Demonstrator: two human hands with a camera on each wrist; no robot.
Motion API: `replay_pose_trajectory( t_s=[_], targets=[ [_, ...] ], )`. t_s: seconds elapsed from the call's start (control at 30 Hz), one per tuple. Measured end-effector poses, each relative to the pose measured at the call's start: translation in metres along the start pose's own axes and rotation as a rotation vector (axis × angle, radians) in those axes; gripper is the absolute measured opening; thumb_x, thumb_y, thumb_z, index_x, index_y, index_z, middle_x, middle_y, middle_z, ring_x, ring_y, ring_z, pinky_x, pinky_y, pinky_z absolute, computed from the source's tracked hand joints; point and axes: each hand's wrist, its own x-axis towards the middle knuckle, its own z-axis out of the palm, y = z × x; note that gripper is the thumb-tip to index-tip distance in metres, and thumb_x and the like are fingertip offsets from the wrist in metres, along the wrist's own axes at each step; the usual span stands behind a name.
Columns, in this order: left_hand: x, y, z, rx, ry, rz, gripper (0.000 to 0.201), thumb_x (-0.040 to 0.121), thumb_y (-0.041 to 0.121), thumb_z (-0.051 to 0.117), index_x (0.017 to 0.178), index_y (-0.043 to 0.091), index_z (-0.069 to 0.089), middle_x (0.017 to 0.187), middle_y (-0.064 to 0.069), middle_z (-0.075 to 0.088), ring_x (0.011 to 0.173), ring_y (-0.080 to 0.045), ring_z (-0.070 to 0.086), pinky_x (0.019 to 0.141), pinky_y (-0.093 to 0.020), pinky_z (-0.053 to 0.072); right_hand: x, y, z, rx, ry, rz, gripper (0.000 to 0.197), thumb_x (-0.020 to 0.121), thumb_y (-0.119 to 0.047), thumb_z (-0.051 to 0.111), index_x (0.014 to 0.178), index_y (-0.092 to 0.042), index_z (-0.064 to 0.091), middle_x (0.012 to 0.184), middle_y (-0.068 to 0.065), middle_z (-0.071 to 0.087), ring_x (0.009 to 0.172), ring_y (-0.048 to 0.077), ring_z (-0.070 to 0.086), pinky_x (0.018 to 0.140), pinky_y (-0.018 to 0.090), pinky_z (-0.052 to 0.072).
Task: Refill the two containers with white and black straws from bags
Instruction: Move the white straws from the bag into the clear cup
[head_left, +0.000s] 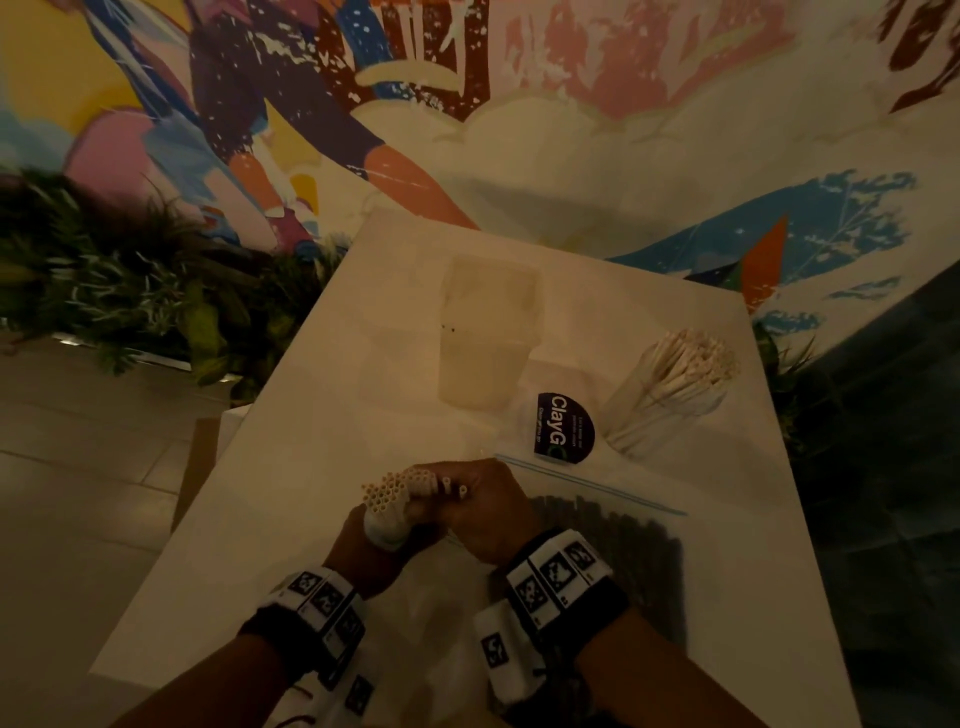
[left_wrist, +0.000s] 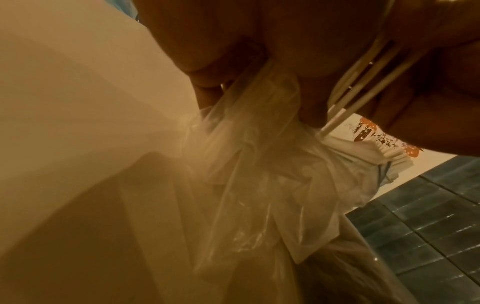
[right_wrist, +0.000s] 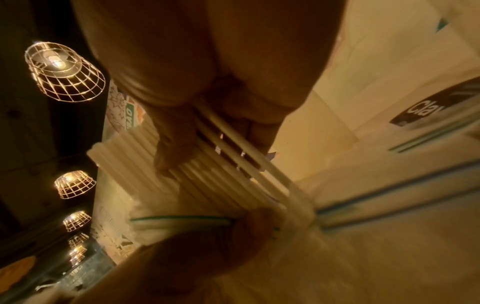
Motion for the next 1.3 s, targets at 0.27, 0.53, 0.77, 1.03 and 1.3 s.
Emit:
replay_pose_trajectory(
  t_s=[0.27,0.53,0.77,1.03,1.3],
  targets=[
    [0.007,-0.003,0.005,0.336,-0.053,0.123,0.025,0.056,0.073,0.051,0.080,0.067,0.054,0.093,0.000,0.061,0.088,-0.020,0.058,0.087,-0.033,0.049,-0.017,0.018,-0.001,0.182,0.255,-0.010,0.017,0.076,0.007,0.071,0.084,-0.007,0.076,0.087,-0.004,0.072,0.086,0.007,0.069,0.079,0.020,0.053],
    [0.018,-0.028,0.000,0.383,-0.047,0.155,0.051,0.067,0.085,0.039,0.092,0.047,0.064,0.092,0.017,0.067,0.087,-0.005,0.063,0.083,-0.030,0.053,-0.022,0.014,-0.020,0.031,0.362,-0.024,0.018,0.083,-0.001,0.054,0.084,-0.012,0.067,0.082,-0.005,0.069,0.082,0.007,0.064,0.075,0.021,0.052],
    [0.009,-0.019,0.000,0.302,0.034,0.156,0.039,0.069,0.066,0.053,0.089,0.037,0.069,0.085,0.011,0.070,0.083,-0.008,0.065,0.080,-0.036,0.056,-0.019,0.011,-0.029,0.079,0.381,-0.030,0.036,0.076,0.013,0.047,0.074,-0.022,0.058,0.078,-0.003,0.067,0.079,0.016,0.064,0.075,0.033,0.054],
    [0.007,-0.017,0.001,0.154,0.057,0.148,0.030,0.061,0.055,0.063,0.091,0.053,0.061,0.090,0.008,0.068,0.090,-0.020,0.064,0.085,-0.044,0.053,-0.025,0.037,-0.018,-0.188,0.331,0.048,0.036,0.077,-0.005,0.068,0.059,-0.024,0.043,0.064,-0.014,0.053,0.062,-0.002,0.053,0.057,0.005,0.037],
    [0.006,-0.012,0.001,0.156,0.052,0.112,0.019,0.066,0.036,0.071,0.083,0.039,0.065,0.093,-0.002,0.069,0.091,-0.023,0.064,0.085,-0.046,0.053,-0.023,0.049,-0.023,-0.320,0.259,0.130,0.069,0.080,-0.075,0.042,0.060,-0.009,0.051,0.060,0.006,0.053,0.057,0.016,0.053,0.062,0.032,0.048]
  ],
)
